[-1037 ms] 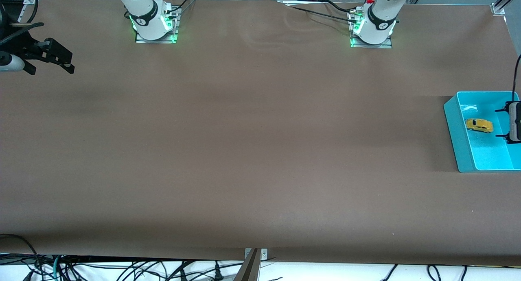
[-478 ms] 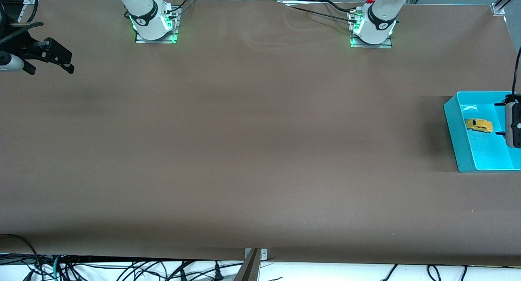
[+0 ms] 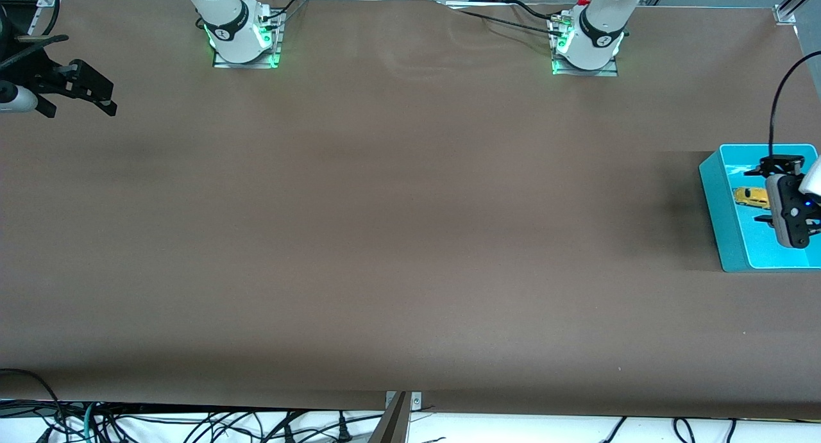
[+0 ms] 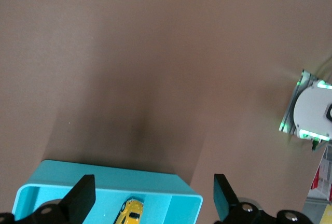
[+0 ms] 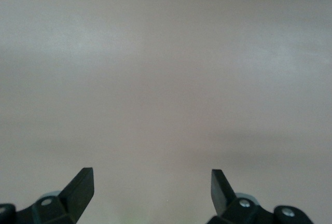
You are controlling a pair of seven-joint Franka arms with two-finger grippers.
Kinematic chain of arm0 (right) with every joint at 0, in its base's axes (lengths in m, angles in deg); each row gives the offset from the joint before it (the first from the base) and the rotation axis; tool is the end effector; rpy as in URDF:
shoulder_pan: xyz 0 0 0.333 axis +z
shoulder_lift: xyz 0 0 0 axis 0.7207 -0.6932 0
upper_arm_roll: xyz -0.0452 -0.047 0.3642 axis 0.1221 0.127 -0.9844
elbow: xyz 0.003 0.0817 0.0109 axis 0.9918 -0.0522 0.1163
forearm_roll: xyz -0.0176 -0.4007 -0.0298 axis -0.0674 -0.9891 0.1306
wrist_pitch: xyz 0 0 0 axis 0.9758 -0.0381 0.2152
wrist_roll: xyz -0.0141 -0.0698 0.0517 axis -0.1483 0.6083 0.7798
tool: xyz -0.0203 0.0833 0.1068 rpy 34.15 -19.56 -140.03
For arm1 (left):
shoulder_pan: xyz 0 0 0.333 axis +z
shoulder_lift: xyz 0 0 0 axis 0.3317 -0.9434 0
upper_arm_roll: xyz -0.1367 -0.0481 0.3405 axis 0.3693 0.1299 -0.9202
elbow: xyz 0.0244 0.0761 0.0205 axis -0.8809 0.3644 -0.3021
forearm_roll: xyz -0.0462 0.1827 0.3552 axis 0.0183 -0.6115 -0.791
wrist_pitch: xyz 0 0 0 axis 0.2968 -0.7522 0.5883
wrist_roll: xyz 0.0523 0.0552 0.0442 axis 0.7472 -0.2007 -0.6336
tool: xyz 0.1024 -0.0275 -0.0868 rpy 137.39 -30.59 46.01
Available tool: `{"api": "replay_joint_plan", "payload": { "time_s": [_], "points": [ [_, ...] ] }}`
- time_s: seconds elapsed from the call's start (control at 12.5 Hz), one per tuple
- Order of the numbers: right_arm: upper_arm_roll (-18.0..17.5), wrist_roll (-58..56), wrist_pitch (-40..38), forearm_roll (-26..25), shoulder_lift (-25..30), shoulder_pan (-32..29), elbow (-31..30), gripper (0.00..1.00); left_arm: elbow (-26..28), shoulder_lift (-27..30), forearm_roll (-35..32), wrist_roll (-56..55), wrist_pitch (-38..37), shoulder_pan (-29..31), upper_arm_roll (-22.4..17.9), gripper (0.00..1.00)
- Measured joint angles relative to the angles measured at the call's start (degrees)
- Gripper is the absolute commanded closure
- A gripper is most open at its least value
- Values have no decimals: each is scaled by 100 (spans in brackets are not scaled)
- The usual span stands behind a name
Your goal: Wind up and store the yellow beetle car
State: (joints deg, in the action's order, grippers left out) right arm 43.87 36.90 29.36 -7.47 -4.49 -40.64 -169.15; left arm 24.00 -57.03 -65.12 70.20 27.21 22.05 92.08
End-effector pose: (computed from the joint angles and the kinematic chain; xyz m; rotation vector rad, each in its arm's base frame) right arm 0.5280 0.0216 0.6658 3.1156 0.0973 0.0367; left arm 0.6611 0.1674 0.4588 2.3588 -1.6352 -0.4191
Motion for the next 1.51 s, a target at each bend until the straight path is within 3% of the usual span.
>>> {"api": "replay_joint_plan", "payload": {
  "time_s": [0.16,0.4,0.48,0.72,1.2,1.51],
  "points": [
    [0,0,0,0,0,0,0,0,-70,54,152,-776,-123,-67,336,0],
    [0,0,0,0,0,0,0,0,-111,375,472,-1965,-172,-583,303,0],
    [0,0,0,0,0,0,1,0,-112,529,779,-2353,-173,-869,57,0],
    [0,0,0,0,0,0,2,0,-21,1100,1697,-3623,-3,-1948,-1205,0],
    [0,0,0,0,0,0,4,0,1411,2493,1798,-5273,1519,-4118,-3453,0],
    [0,0,0,0,0,0,5,0,2379,3253,2322,-6392,1798,-4324,-3985,0]
  ]
}}
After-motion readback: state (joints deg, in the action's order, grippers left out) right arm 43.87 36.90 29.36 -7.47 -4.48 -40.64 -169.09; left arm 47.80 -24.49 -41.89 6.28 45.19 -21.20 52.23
